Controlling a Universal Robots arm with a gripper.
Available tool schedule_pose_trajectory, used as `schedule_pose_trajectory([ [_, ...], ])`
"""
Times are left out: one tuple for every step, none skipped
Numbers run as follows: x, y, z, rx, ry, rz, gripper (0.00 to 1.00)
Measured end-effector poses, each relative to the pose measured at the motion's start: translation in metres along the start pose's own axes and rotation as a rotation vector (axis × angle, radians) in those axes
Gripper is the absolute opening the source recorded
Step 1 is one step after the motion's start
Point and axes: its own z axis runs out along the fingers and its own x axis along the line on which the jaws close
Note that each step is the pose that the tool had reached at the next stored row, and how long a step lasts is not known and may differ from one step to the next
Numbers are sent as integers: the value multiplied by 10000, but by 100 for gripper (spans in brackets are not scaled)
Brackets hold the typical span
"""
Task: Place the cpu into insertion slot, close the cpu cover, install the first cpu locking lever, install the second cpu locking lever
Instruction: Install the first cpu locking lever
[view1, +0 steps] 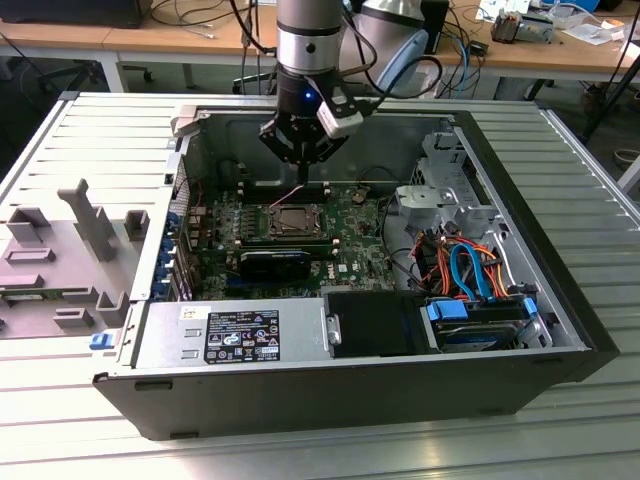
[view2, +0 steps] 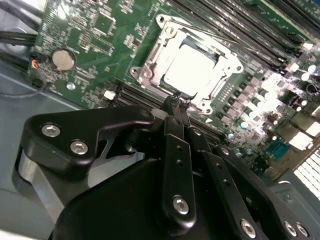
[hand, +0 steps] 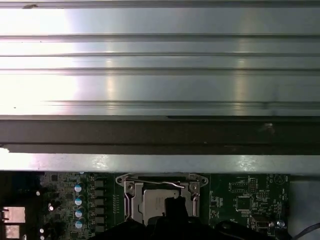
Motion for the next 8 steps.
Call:
schedule_pose_trajectory([
  [25,2,7,-10,0,1,11],
  [59,4,21,-11,1,0,11],
  [95,8,45,-10,1,0,11],
  [115,10,63,-11,1,1,11],
  [134,12,81,-10,1,1,11],
  [171,17,115,-11,1,0,11],
  [201,20,142,-11,1,0,11],
  [243,25,179,-12,0,1,11],
])
